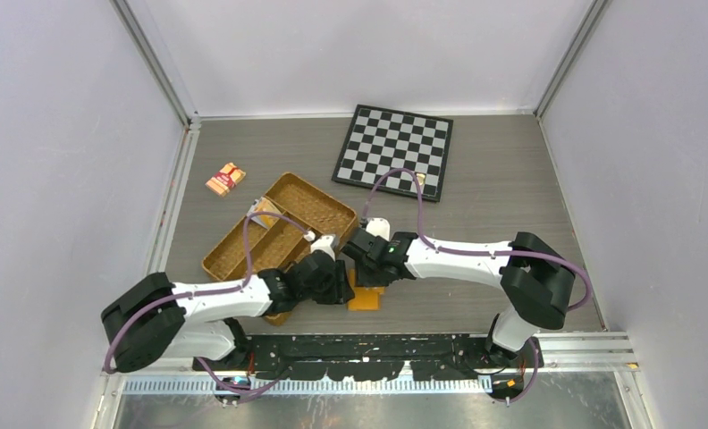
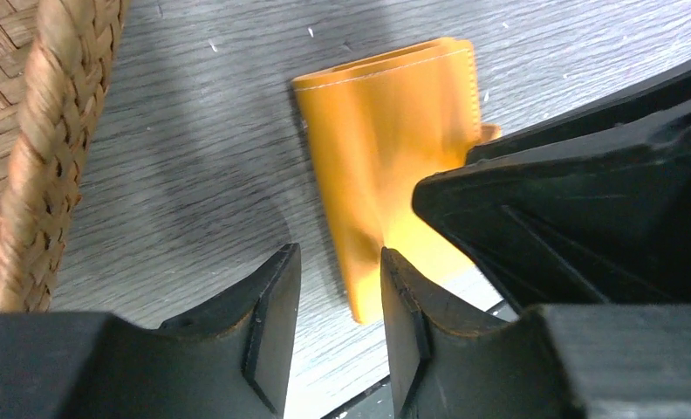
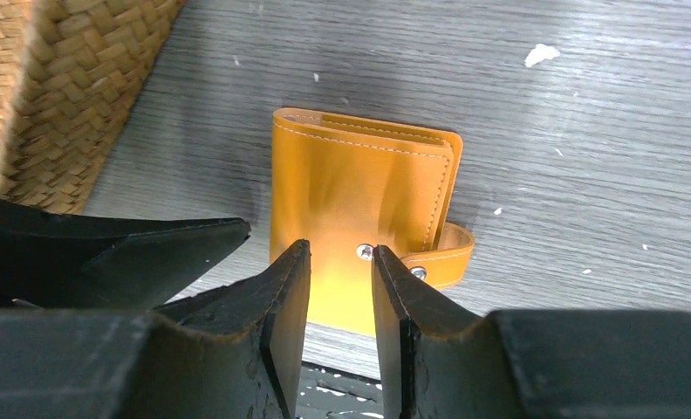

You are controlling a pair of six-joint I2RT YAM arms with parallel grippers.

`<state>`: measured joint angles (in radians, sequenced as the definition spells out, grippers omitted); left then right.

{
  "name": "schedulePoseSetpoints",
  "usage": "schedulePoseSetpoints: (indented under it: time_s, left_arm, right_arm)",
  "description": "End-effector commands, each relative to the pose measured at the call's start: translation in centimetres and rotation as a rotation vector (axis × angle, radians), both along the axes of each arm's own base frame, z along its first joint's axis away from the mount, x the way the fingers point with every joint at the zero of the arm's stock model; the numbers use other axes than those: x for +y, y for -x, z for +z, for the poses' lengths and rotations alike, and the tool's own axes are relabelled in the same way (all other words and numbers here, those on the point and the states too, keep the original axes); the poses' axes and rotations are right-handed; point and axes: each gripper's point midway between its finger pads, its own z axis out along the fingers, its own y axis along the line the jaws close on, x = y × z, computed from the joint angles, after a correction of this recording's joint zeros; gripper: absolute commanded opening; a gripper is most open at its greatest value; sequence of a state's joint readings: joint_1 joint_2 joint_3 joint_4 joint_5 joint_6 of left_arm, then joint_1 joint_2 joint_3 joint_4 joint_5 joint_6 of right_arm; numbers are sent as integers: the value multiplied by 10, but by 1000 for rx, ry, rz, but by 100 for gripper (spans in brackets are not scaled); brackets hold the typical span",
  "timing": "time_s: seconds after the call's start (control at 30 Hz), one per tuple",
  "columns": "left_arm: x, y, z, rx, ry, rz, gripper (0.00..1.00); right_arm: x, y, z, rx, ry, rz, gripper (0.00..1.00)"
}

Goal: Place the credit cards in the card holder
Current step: Move the card holder to the center of the board.

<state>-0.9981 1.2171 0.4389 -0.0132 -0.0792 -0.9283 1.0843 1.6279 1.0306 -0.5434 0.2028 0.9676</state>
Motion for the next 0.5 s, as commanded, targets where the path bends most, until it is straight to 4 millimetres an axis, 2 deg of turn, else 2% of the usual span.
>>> schedulePoseSetpoints:
  time_s: [0.0, 0.2, 0.33, 0.47]
  left_arm:
    - [-9, -10, 4, -64, -2, -7, 39]
    - [-15, -10, -1, -59, -26, -28, 38]
    - [-18, -11, -3, -60, -33, -35, 37]
    - [-20, -10, -8, -56, -52, -46, 36]
  right_arm:
    - [-9, -6, 4, -36, 56, -26, 38]
    - [-17, -4, 6, -40, 63, -33, 42]
    - [-29, -5, 13, -66, 90, -49, 45]
    - [-42, -2, 10, -62, 136, -63, 45]
